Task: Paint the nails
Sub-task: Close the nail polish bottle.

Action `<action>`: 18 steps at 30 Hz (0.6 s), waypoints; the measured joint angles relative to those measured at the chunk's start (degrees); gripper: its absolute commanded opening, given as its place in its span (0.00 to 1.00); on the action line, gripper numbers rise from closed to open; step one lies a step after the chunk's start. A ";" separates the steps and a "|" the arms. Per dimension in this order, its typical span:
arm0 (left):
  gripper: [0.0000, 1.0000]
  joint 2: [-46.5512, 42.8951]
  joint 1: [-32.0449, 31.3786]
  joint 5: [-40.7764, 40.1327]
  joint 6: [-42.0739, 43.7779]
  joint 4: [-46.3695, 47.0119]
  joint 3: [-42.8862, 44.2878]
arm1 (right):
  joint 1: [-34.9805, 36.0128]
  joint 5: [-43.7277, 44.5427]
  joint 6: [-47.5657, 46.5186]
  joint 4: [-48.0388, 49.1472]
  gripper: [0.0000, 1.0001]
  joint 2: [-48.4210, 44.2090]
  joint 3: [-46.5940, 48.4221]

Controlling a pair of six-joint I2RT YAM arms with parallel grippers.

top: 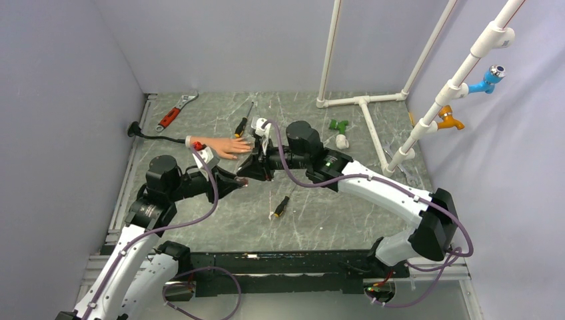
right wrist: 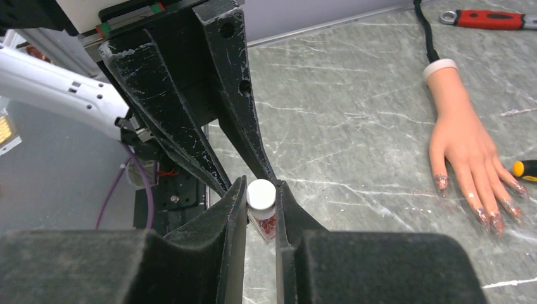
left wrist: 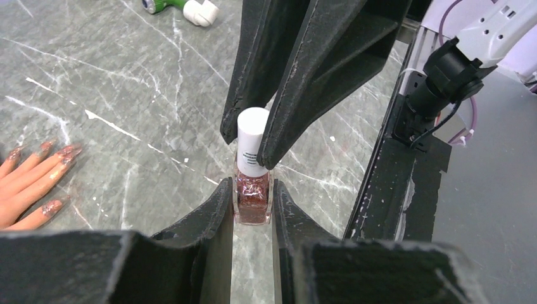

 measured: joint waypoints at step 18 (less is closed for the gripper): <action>0.00 -0.39 0.55 -4.46 -0.20 -0.11 0.00 | 6.56 21.59 5.79 -8.31 0.00 2.36 6.67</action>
